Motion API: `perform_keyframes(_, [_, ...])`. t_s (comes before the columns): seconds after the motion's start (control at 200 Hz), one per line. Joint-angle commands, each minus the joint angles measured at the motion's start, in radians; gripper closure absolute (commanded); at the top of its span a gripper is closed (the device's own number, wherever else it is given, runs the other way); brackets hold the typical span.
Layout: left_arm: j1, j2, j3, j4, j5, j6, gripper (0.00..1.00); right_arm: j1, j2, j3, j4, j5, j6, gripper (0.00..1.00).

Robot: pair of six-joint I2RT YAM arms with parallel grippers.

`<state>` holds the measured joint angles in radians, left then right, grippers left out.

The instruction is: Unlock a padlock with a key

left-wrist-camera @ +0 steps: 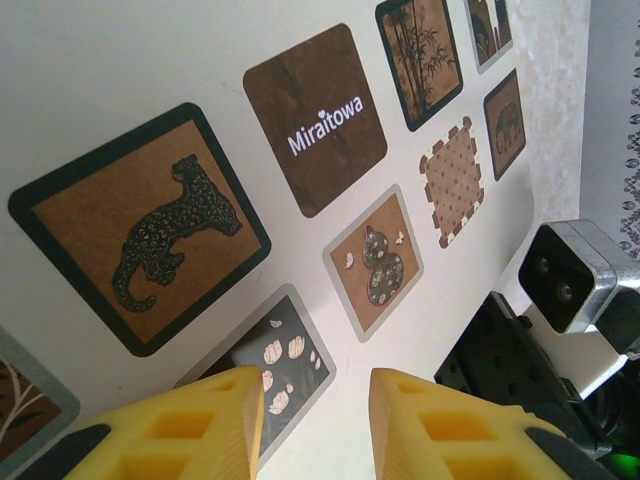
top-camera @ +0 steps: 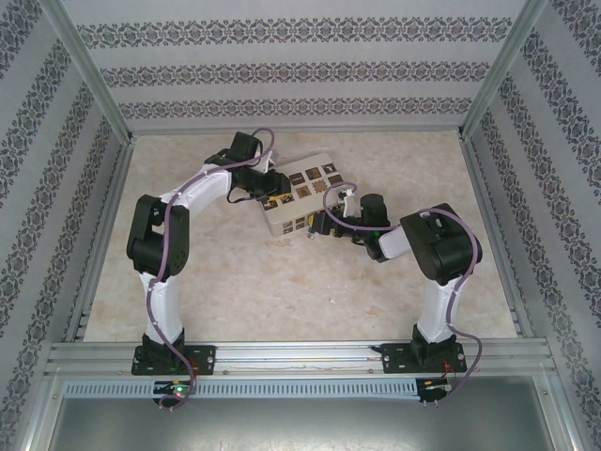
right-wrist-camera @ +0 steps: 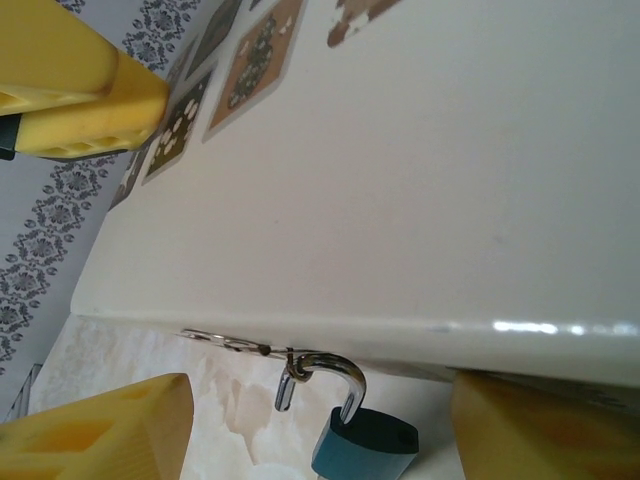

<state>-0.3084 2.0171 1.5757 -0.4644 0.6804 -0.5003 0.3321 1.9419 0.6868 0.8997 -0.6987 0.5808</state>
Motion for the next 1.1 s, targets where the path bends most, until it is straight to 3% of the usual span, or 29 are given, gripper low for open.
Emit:
perform_keyframes(0.0, [-0.011,0.014,0.0,-0.02,-0.002,0.025,0.68,0.016,0.026,0.022,0.06,-0.04,0.013,0.32])
perform_keyframes(0.67, [-0.011,0.026,-0.03,-0.006,-0.015,0.029,0.68,0.024,0.052,0.046,0.1,-0.103,0.016,0.47])
perform_keyframes(1.094, [-0.011,0.023,-0.041,-0.005,-0.023,0.033,0.69,0.022,0.05,0.022,0.108,-0.124,0.016,0.62])
